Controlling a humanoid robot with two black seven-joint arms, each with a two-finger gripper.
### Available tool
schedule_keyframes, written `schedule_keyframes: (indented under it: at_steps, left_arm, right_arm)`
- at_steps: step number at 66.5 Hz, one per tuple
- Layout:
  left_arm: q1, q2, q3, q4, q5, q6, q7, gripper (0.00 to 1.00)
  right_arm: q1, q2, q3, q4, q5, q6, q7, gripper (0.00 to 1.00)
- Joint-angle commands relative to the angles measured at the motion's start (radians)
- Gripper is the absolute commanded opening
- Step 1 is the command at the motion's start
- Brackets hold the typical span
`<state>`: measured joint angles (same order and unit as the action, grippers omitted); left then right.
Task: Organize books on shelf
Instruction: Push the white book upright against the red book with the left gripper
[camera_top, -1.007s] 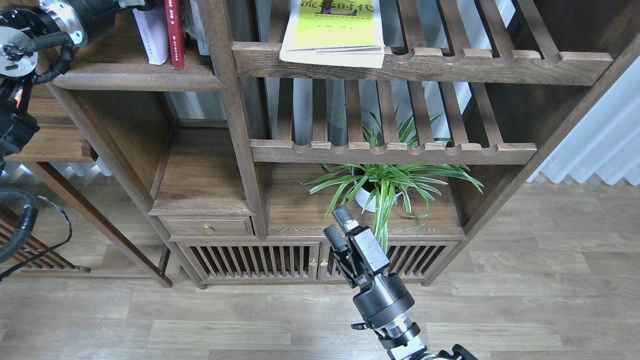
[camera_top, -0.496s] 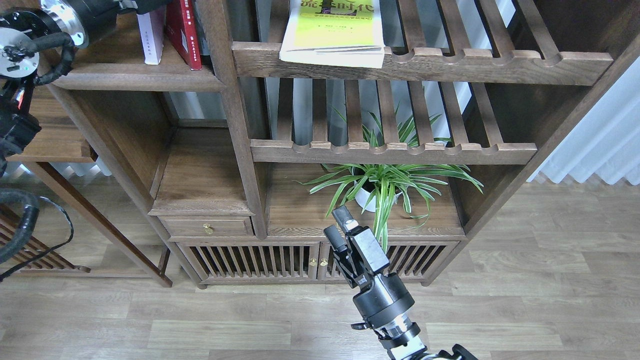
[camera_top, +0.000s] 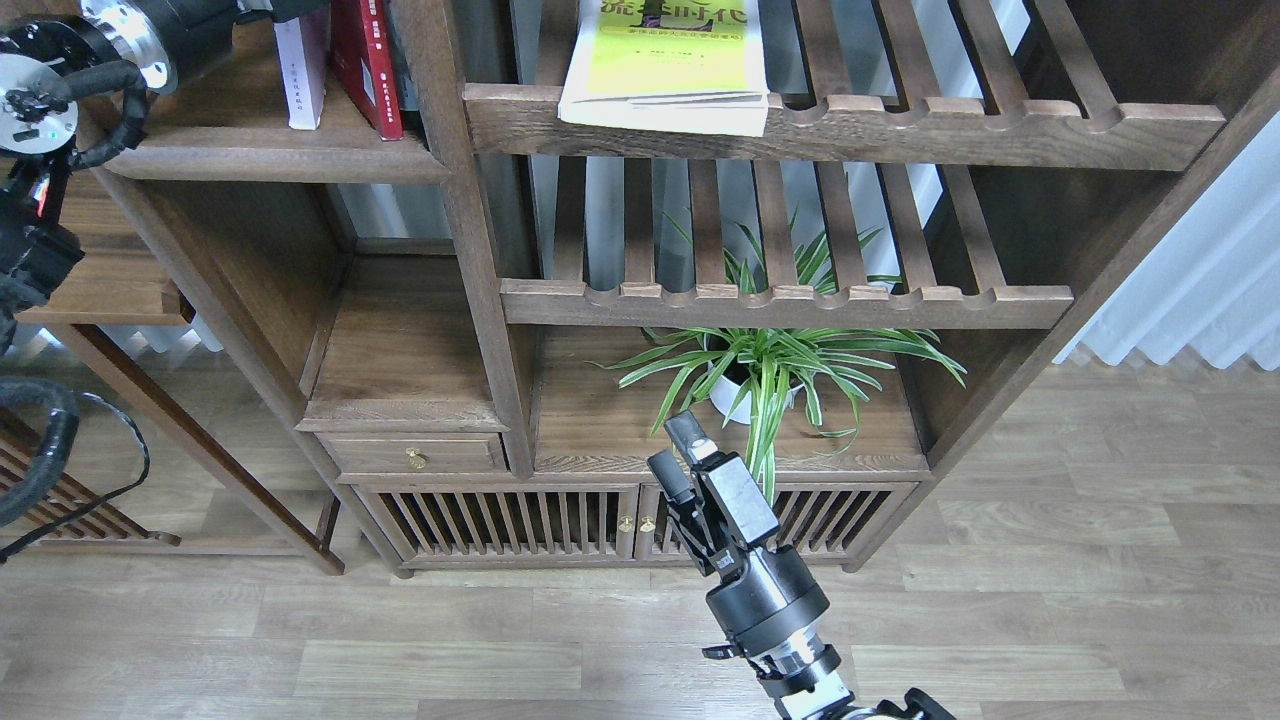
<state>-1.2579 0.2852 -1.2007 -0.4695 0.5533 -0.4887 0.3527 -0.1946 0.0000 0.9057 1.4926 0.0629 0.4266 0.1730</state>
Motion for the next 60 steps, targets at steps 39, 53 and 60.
schedule_keyframes:
  at_steps: [39,53,60]
  left_arm:
    - [0.018,-0.008,-0.017,0.002,-0.064,0.000,-0.003,0.87]
    - [0.015,-0.008,-0.017,0.000,-0.075,0.000,-0.003,0.87]
    - [0.017,-0.008,-0.017,-0.003,-0.076,0.000,-0.003,0.87]
  right_arm:
    - [0.000,0.000,0.018,0.000,0.000,0.000,0.000,1.00]
    - [0.000,0.000,0.018,0.000,0.000,0.000,0.000,1.00]
    - [0.000,0.000,0.018,0.000,0.000,0.000,0.000,1.00]
